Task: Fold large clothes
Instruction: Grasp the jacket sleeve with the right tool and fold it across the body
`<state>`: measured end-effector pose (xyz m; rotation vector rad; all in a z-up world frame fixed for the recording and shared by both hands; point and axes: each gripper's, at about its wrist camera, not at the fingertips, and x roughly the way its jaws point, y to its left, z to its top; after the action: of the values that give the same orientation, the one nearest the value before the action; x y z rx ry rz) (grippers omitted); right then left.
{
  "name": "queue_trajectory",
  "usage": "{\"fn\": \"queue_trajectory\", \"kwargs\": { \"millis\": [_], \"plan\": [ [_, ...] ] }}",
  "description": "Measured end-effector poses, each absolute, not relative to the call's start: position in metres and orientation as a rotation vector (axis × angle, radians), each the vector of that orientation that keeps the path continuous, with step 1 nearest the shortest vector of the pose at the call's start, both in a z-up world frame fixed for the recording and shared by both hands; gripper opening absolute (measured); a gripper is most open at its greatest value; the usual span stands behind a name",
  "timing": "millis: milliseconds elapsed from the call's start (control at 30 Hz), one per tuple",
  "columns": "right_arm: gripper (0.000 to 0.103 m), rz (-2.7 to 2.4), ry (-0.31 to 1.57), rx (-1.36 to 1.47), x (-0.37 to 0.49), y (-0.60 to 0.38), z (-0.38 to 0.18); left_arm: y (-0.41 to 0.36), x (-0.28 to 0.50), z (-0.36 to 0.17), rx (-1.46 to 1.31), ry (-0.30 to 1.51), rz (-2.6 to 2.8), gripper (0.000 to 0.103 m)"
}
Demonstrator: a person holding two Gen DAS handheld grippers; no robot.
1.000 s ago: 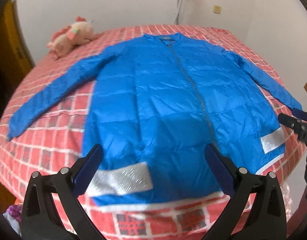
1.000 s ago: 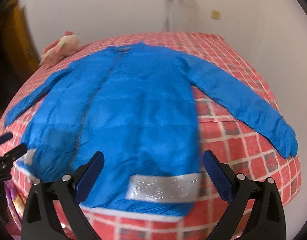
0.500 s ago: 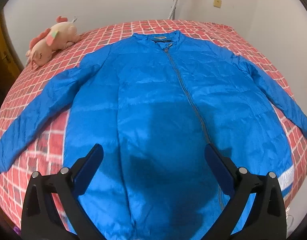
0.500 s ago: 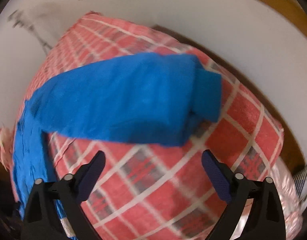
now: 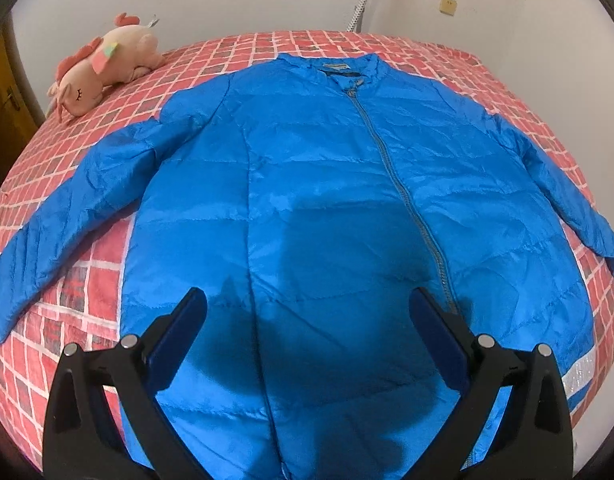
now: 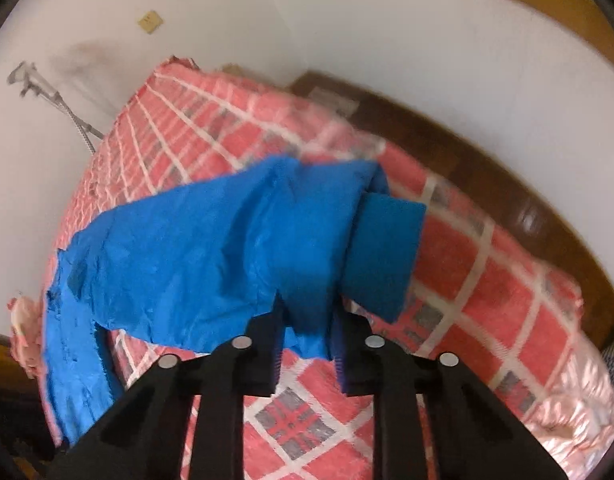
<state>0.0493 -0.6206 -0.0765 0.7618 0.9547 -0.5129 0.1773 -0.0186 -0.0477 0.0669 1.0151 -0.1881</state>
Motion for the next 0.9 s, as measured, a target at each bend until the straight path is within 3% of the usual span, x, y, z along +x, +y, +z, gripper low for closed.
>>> {"fn": "queue_trajectory", "kwargs": {
  "millis": [200,400,600,900],
  "plan": [
    [0.012,-0.389,0.812,0.643,0.072,-0.581,-0.010,-0.015,0.181,-0.048,0.055,1.011,-0.205,0.100],
    [0.011,-0.187,0.826,0.428,0.152,-0.490,0.027,-0.006,0.187,-0.048,0.031,1.013,-0.193,0.100],
    [0.011,0.008,0.907,0.253,0.237,-0.389,0.016,0.013,0.195,-0.041,0.021,1.002,-0.142,0.100],
    [0.012,0.276,1.003,0.092,0.296,-0.277,-0.022,0.027,0.221,-0.039,-0.006,1.025,-0.108,0.100]
  ]
}}
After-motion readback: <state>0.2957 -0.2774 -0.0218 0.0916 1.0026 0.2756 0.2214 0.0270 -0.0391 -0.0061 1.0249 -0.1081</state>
